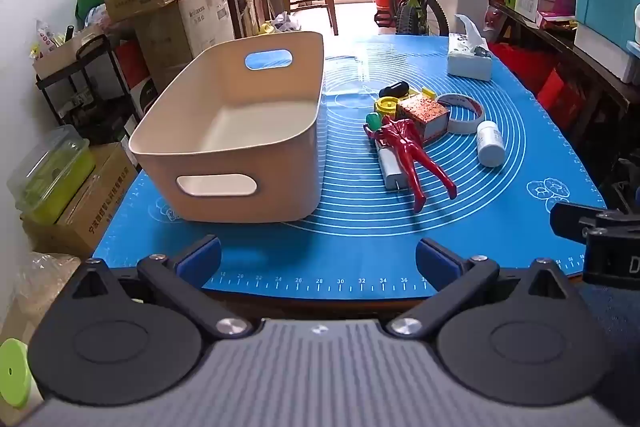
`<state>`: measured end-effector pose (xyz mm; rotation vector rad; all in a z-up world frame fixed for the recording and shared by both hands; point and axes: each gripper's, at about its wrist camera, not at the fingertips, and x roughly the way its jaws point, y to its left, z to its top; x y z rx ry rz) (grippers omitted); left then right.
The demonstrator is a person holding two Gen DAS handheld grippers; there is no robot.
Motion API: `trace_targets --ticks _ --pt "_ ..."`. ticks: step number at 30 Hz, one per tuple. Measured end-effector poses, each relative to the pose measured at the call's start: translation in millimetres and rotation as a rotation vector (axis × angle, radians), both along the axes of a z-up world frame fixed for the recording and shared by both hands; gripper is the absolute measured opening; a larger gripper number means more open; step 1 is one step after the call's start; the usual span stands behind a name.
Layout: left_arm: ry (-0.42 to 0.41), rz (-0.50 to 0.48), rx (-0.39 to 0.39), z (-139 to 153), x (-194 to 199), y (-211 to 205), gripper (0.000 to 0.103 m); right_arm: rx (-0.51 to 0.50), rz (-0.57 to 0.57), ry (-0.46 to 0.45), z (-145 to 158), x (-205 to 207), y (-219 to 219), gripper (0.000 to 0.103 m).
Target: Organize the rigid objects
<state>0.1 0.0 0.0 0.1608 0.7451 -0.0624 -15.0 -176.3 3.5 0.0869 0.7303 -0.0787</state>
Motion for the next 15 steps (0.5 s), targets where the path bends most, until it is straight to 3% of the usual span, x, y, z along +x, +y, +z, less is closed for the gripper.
trace_targets --ticks 15 --pt "0.007 -0.010 0.003 -1.7 -2.0 1.6 0.102 0.016 0.001 0.010 -3.2 0.0 -6.6 0.101"
